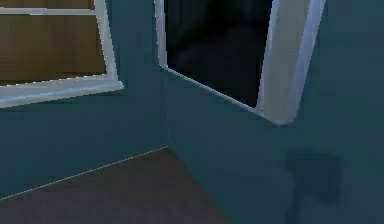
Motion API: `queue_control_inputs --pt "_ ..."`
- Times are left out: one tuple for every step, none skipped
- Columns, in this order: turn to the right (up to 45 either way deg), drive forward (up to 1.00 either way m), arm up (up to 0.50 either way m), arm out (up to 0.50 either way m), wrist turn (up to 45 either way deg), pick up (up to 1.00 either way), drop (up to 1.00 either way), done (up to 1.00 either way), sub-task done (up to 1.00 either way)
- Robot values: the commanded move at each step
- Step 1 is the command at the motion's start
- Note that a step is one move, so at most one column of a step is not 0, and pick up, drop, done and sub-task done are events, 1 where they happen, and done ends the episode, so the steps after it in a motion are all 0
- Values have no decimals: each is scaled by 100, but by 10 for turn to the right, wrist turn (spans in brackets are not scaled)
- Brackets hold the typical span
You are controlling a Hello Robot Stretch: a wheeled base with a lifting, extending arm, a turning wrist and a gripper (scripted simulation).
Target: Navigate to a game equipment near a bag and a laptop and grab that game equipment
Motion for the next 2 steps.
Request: queue_control_inputs --pt "-450 0 0 0 0 0 0 0 0" --pt "-450 0 0 0 0 0 0 0 0"
